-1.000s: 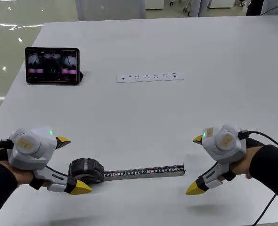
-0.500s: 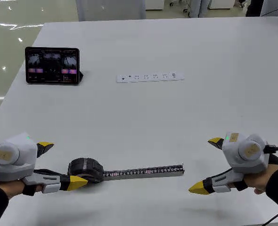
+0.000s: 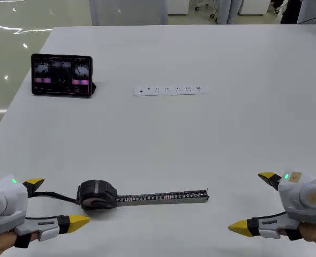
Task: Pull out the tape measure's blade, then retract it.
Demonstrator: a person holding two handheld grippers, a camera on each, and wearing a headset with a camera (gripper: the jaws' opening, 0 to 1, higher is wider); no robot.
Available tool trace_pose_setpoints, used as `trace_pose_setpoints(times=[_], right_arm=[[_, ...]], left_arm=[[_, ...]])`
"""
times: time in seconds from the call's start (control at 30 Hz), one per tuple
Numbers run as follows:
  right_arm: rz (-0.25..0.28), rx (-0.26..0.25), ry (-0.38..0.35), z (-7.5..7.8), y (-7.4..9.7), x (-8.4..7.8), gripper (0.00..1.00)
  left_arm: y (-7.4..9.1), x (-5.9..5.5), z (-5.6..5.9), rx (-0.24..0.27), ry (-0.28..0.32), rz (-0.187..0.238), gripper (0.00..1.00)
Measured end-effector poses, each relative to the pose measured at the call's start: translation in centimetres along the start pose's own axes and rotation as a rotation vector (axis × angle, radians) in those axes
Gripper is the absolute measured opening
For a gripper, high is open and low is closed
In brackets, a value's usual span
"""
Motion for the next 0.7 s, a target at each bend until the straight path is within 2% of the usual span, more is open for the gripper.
trace_pose_setpoints(times=[0.1,0.17,0.3,0.47,0.7], right_arm=[[0.003,-0.015,-0.010,-0.2,0.7,-0.5,0.99],[0.008,-0.024,-0.016,-0.5,1.2,-0.8,0.99],[0.012,-0.028,-0.025,-1.0,1.8,-1.6,0.99],[0.008,-0.035,-0.042,-1.1,2.4,-2.4,0.99],[0.023,-0.043,-0.062,-0.9,3.1,-2.9,0.99]], left_arm=[[0.6,0.1,0.2,-0.012,0.026,0.021,0.99],[0.9,0.5,0.5,-0.018,-0.005,0.061,0.99],[1.2,0.1,0.8,-0.024,0.002,0.044,0.99],[1.9,-0.5,0.2,0.016,0.020,0.033,0.99],[2.2,-0.7,0.6,0.009,0.012,0.031,0.99]])
Point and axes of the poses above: the centre of the closed fingertips' face, and the gripper's own axes: y roughly backward along the fingers, z roughly to its right, x roughly out of its top, the point moved 2 cm from there along y, roughly backward along the fingers, and after that the axes turned 10 degrees about x, right-handed, at the moved point
